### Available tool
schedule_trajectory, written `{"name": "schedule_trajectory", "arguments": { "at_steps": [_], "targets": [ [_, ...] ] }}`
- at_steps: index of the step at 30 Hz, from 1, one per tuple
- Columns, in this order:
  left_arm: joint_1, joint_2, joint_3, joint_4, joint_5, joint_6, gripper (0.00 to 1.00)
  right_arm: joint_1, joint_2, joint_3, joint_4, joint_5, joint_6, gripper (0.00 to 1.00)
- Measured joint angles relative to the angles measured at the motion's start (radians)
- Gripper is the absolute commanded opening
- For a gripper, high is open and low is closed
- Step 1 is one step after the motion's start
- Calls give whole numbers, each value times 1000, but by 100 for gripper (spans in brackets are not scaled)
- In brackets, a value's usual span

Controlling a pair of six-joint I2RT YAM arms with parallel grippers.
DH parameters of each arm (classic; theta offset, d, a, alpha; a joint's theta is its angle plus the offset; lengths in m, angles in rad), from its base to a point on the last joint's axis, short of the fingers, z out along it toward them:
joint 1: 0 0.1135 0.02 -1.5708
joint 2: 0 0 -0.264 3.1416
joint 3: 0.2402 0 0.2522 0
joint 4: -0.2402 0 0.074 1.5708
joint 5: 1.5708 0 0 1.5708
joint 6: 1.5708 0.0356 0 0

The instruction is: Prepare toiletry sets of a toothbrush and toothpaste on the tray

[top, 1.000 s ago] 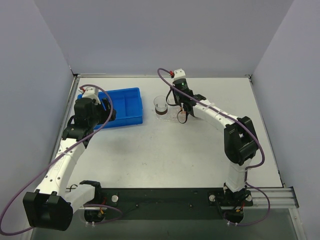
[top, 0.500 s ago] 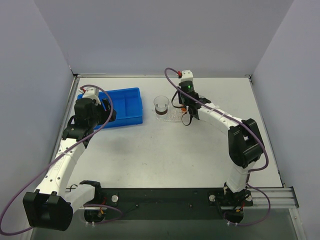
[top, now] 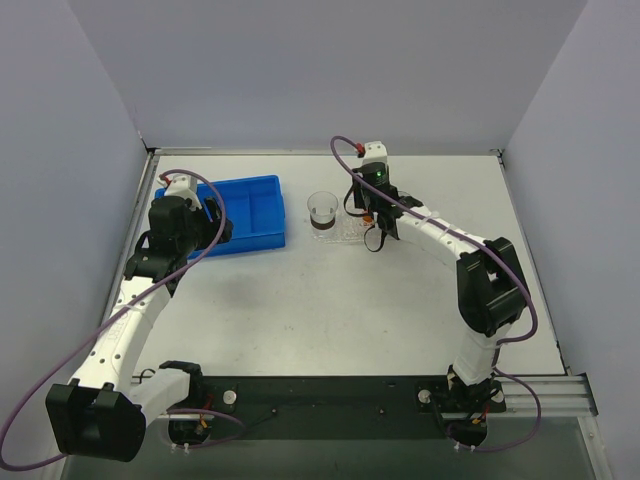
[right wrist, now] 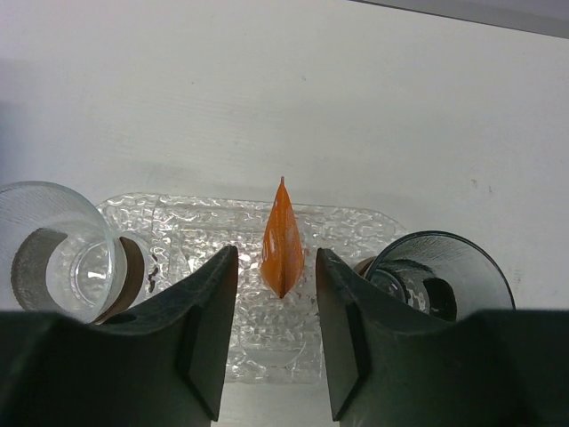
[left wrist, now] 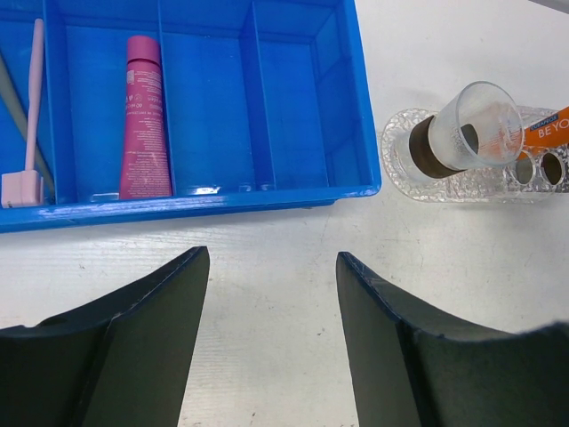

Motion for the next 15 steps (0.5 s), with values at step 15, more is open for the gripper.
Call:
{"name": "schedule_trajectory", "arguments": {
  "at_steps": [15],
  "targets": [
    [0, 0, 0, 0, -1, 0, 69, -5, -60, -6, -24, -3, 0, 56]
  ]
}}
